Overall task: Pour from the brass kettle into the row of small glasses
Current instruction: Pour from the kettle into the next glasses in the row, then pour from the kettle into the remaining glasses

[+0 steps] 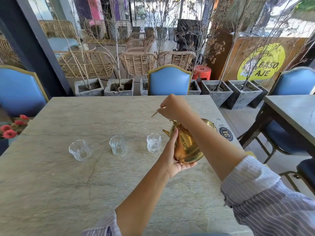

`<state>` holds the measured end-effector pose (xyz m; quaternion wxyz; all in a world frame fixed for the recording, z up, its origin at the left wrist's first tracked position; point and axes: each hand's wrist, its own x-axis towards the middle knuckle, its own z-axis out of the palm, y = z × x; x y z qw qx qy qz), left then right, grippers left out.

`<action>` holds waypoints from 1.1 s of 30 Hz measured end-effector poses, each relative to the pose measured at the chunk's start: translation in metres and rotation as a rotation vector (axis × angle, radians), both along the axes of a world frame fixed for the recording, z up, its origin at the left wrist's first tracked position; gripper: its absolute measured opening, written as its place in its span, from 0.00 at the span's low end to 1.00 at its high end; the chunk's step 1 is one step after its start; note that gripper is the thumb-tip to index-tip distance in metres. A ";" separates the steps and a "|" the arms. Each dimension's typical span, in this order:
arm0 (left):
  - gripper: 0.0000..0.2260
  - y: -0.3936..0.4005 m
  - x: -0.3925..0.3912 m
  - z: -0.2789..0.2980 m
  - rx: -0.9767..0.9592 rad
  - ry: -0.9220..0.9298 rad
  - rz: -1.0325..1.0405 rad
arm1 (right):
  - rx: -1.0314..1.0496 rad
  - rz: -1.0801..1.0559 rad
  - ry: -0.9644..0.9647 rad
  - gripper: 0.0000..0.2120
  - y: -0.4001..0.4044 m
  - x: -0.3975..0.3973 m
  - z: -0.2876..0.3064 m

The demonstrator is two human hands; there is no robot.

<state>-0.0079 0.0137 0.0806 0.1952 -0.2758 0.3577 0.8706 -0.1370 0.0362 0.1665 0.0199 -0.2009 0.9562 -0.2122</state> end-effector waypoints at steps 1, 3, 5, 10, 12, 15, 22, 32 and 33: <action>0.35 -0.001 0.000 -0.003 -0.027 0.000 -0.006 | -0.024 -0.012 -0.004 0.16 0.001 0.003 -0.003; 0.38 -0.003 0.002 -0.009 -0.088 0.000 -0.009 | -0.087 -0.043 -0.001 0.17 0.005 0.009 -0.010; 0.43 -0.005 0.004 -0.016 -0.148 -0.003 -0.013 | -0.142 -0.078 -0.005 0.17 0.010 0.016 -0.018; 0.59 -0.012 0.006 -0.050 -0.260 -0.011 -0.017 | -0.297 -0.130 -0.032 0.17 0.023 0.031 -0.051; 0.65 -0.017 0.005 -0.064 -0.296 -0.003 -0.012 | -0.354 -0.163 -0.022 0.17 0.027 0.037 -0.064; 0.69 -0.026 0.008 -0.077 -0.352 0.038 -0.024 | -0.445 -0.194 -0.025 0.17 0.028 0.047 -0.078; 0.70 -0.055 0.019 -0.086 -0.412 0.060 -0.018 | -0.563 -0.191 -0.001 0.16 0.013 0.070 -0.096; 0.51 -0.098 0.046 -0.072 -0.503 -0.039 0.050 | -0.562 -0.053 -0.080 0.15 -0.038 0.077 -0.088; 0.48 -0.104 0.048 -0.073 -0.493 -0.049 0.058 | -0.563 -0.042 -0.092 0.15 -0.044 0.077 -0.087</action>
